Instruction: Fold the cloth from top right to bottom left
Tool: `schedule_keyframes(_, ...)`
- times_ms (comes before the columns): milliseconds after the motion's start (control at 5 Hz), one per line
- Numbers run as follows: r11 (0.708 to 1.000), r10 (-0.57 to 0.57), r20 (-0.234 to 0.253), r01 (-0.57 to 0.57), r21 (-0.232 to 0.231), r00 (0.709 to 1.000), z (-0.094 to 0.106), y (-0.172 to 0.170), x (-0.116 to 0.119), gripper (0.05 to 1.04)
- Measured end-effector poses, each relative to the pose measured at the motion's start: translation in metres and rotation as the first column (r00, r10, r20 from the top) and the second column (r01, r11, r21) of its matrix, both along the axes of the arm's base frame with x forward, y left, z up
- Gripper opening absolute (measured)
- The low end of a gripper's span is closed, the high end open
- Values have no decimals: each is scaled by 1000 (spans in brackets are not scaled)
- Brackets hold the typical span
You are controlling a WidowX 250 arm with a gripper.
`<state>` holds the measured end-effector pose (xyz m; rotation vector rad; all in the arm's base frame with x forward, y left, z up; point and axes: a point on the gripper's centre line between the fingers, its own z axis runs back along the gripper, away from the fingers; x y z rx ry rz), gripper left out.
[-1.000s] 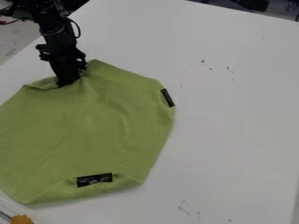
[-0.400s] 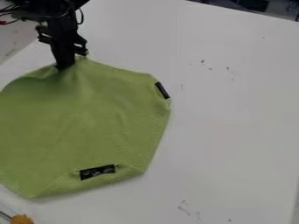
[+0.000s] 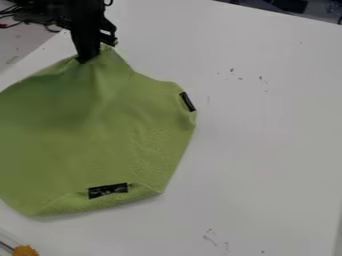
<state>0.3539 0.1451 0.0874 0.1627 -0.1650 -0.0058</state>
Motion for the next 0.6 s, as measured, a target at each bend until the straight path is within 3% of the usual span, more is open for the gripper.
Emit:
schedule_keyframes(200,998,43,37,-41,-52,998,15,-42,-24,55)
schedule_keyframes(600,988,69,57,-61,-139,996,10,-107,-60,55)
